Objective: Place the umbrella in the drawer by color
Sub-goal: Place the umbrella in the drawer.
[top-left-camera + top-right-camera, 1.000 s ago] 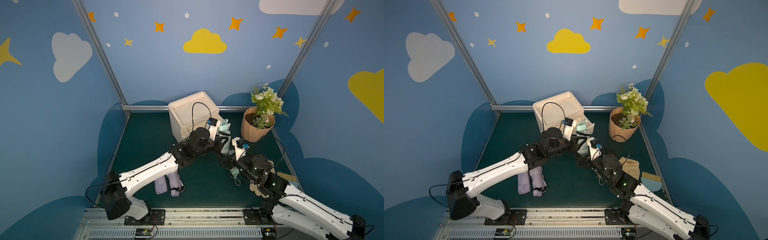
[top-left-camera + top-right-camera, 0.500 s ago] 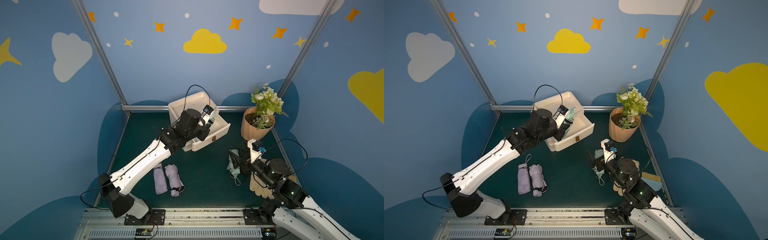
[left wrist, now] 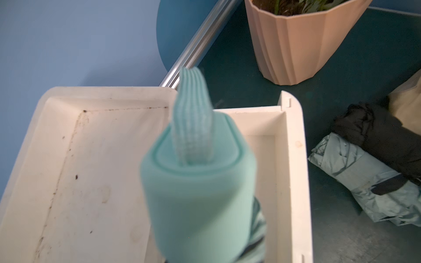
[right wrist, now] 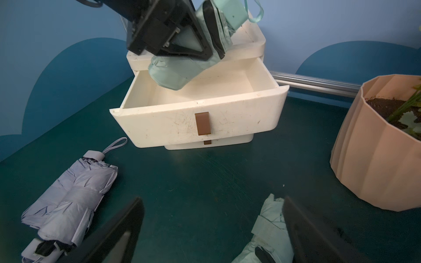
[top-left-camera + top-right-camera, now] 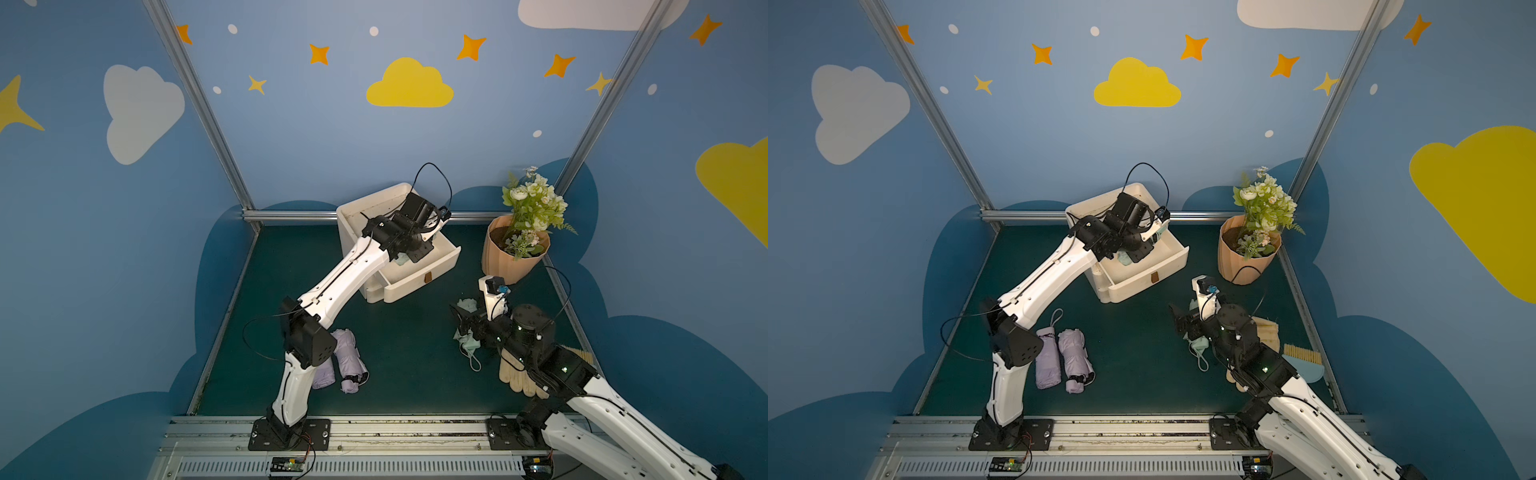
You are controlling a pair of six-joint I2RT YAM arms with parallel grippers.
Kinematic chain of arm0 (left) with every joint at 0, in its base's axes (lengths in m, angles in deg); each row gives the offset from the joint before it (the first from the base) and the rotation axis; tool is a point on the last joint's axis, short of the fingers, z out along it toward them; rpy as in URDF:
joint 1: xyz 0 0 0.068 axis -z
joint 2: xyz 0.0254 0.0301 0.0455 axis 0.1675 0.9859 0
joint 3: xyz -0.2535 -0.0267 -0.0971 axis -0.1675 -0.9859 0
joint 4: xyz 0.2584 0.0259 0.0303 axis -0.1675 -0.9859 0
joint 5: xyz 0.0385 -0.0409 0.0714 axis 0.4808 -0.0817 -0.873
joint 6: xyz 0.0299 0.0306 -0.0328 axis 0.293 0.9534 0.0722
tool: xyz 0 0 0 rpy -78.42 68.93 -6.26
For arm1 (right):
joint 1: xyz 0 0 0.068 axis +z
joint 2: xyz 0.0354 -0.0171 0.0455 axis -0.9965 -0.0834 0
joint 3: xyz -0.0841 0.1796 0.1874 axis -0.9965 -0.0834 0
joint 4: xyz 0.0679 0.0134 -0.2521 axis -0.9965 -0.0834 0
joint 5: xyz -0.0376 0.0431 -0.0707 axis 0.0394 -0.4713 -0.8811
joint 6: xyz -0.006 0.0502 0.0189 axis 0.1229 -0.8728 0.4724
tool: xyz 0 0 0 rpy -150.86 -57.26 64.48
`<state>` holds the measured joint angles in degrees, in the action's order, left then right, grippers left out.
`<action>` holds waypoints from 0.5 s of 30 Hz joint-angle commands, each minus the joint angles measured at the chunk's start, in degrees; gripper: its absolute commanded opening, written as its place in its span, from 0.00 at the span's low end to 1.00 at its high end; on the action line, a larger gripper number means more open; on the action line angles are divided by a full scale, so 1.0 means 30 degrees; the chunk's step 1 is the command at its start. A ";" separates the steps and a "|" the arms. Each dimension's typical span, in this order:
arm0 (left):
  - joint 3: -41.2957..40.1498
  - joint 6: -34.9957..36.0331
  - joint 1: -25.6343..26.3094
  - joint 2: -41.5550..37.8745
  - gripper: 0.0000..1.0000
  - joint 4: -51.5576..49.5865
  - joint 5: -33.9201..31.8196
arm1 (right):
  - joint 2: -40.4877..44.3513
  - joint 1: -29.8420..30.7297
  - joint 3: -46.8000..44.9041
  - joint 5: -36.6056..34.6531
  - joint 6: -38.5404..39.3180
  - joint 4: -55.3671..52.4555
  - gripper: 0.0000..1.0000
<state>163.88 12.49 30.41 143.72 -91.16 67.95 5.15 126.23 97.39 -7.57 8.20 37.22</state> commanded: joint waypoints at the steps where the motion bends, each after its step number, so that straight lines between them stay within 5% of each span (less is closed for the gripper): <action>1: 0.3068 0.1164 0.0229 0.1596 0.06 -0.2596 -0.2090 | 0.0028 -0.0249 -0.0265 0.0073 -0.0563 -0.0100 0.98; 6: 0.4537 0.2483 0.0536 0.3215 0.16 -0.2940 -0.4328 | 0.0262 -0.0688 -0.0648 0.0376 -0.0882 0.0142 0.98; 11: 0.4524 0.2676 0.0473 0.3164 0.42 -0.2602 -0.4385 | 0.0295 -0.1108 -0.0776 0.0803 -0.1130 0.0142 0.98; 15: 0.4527 0.3055 0.0479 0.3237 0.52 -0.2443 -0.5118 | 0.0148 -0.1379 -0.0729 0.1031 -0.1273 0.0099 0.98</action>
<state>175.88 20.21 32.22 155.08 -99.62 56.32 5.50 122.63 95.60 -5.58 5.34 37.33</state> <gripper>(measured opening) 0.506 0.982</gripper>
